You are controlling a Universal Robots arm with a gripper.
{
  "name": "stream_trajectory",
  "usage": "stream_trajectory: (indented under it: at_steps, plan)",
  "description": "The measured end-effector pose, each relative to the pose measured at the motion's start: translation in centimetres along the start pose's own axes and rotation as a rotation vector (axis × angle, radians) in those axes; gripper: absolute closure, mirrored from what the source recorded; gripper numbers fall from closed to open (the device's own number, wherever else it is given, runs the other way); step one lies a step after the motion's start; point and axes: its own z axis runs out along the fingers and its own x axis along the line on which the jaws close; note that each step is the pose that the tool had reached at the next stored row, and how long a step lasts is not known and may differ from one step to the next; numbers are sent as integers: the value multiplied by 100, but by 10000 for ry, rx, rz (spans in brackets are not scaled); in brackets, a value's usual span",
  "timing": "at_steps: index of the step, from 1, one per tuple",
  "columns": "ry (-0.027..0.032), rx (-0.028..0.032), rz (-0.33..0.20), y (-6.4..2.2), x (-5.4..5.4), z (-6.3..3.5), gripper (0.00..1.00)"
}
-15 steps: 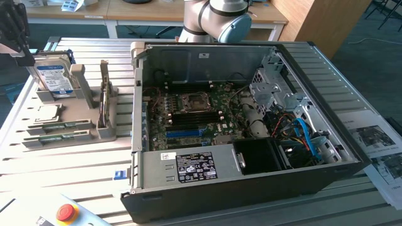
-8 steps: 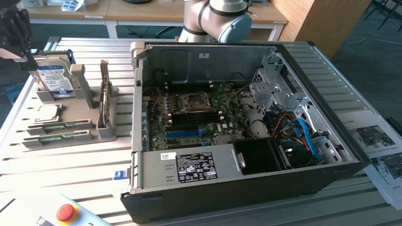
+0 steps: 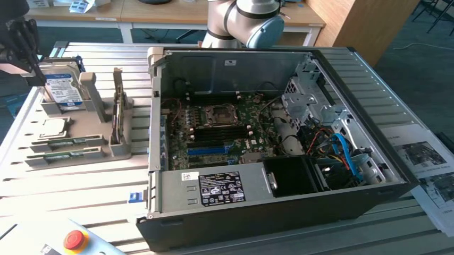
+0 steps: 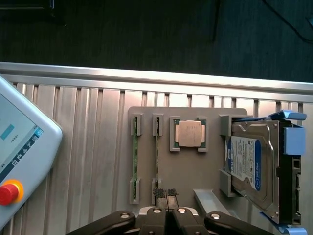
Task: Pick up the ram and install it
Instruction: 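Pick up the ram and move it above insertion slot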
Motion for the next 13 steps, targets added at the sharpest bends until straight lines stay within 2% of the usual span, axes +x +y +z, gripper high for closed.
stream_trajectory:
  at_steps: [8, 9, 10, 11, 12, 13]
  plan:
    - [-1, 1, 0, 0, 0, 1, 90]
    - [-1, 1, 0, 0, 0, 1, 89]
    - [-1, 1, 0, 0, 0, 1, 83]
    - [0, 1, 0, 0, 0, 1, 83]
    - [-1, 1, 0, 0, 0, 1, 76]
    - [-1, 1, 0, 0, 0, 1, 76]
